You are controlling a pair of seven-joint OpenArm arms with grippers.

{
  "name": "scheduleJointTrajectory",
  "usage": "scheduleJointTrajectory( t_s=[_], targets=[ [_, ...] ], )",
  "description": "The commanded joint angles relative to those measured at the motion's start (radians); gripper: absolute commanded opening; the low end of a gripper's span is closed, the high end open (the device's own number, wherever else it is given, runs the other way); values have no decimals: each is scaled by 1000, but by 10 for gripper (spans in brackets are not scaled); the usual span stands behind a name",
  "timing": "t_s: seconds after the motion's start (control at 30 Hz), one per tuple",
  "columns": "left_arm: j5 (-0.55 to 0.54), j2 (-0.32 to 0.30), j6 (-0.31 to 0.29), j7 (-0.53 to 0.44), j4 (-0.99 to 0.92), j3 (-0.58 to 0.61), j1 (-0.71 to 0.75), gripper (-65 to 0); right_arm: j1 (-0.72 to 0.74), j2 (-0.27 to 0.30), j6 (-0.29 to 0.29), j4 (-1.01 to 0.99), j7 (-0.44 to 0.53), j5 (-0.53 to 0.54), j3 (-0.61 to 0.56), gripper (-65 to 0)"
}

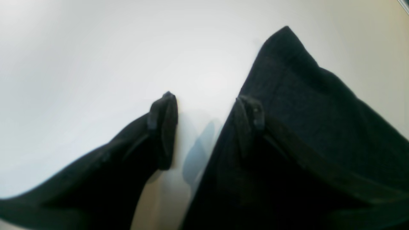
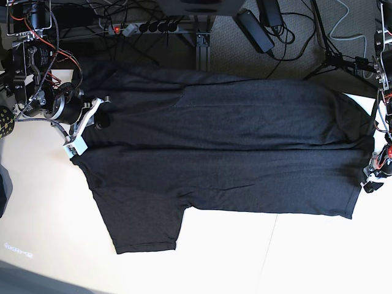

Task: Fold the T-shirt properly
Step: 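Fold the shirt lengthwise, bringing both grippers toward the collar edge, then regrasp the folded shirt's hem corner with the right gripper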

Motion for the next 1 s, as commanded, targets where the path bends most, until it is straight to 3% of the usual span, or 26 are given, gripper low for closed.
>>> scheduleJointTrajectory(
  t_s=[0.0,0.33,0.4,0.63,0.77,0.97],
  targets=[
    [8,5,-3,39,3,2,-21,-320,11,19,60,13,4,0,10,-650],
    [29,65,-3,58,3,2,-46,-324,19,19,60,15,4,37,10,-650],
    [34,65,-3,58,3,2,-46,-372,28,19,60,15,4,40,10,-650],
    [42,64,-3,58,3,2,-45,-650,82,19,60,37,-3,87,75,-650],
    [42,64,-4,58,3,2,-45,-650,148,19,60,51,11,94,165,-650],
    [42,64,-4,74,3,2,-43,-650,349,13,52,-57,89,-19,197,-650]
  ],
)
